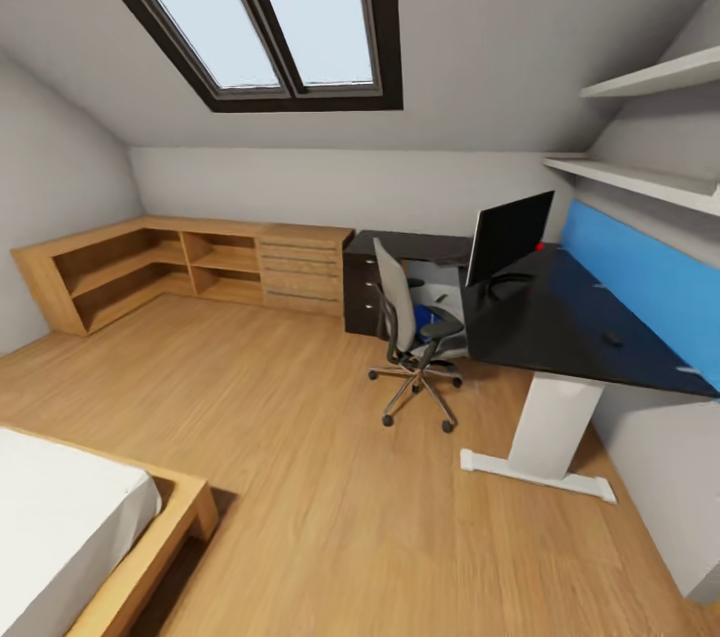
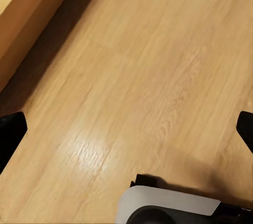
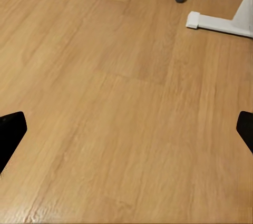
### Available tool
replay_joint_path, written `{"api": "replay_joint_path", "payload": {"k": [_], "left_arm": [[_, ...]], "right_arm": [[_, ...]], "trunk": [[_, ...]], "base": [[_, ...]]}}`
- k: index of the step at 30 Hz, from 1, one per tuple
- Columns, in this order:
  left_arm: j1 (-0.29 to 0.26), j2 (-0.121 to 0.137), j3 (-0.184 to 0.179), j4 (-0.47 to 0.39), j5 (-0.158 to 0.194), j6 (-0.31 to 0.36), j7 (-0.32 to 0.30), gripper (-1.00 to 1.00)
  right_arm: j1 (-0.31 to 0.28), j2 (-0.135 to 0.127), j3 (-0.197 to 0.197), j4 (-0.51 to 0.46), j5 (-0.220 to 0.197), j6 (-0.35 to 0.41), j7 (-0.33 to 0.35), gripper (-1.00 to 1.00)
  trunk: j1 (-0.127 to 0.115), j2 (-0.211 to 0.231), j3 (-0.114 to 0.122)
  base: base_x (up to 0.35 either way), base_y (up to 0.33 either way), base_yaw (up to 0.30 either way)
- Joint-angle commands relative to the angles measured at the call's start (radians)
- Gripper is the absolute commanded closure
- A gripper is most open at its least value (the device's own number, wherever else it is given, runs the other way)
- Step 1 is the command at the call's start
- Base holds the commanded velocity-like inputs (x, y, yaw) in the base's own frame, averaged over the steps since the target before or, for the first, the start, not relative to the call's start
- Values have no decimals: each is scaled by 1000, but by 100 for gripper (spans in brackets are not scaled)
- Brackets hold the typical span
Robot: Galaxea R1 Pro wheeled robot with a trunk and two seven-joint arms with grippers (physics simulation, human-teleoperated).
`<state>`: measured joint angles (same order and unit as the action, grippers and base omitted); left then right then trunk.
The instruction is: In the bedroom, organize the workspace by keeping the computer under the desk, ensuring the monitor is on the desk, placing the keyboard on the desk next to the monitor, placing the mouse on the desk next to the keyboard, moving the folder from the swivel chair onto the desk next to the mouse, stacking the notebook on top of the folder with the pen on top of the notebook, and positioning the swivel chair next to the desk.
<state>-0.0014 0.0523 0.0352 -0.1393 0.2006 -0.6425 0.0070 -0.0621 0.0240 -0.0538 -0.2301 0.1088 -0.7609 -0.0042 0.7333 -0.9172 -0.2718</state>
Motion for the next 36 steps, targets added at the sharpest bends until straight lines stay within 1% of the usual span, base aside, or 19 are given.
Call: {"api": "replay_joint_path", "payload": {"k": [1,5,19,29,34,36], "left_arm": [[0,0,3,0,-3,-2,1,-100],[0,0,3,0,-3,0,1,-100],[0,0,3,0,-3,1,1,-100],[0,0,3,0,-3,0,1,-100],[0,0,3,0,-3,0,1,-100],[0,0,3,0,-3,0,1,-100]], "right_arm": [[-1,1,-6,1,9,-3,0,-100],[-1,1,-6,0,9,-3,0,-100],[-1,1,-6,1,11,-6,-2,-100],[-1,2,-5,2,11,-5,-2,-100],[-1,8,-5,2,11,-4,-1,-100],[-1,15,-5,2,9,-6,-2,-100]], "trunk": [[0,-1,-1],[0,-1,-1],[0,-1,-1],[0,-1,-1],[0,-1,-1],[0,-1,-1]], "base": [[122,311,-277],[70,180,-277],[7,45,-274],[4,283,-273],[77,311,-273],[251,195,-113]]}}
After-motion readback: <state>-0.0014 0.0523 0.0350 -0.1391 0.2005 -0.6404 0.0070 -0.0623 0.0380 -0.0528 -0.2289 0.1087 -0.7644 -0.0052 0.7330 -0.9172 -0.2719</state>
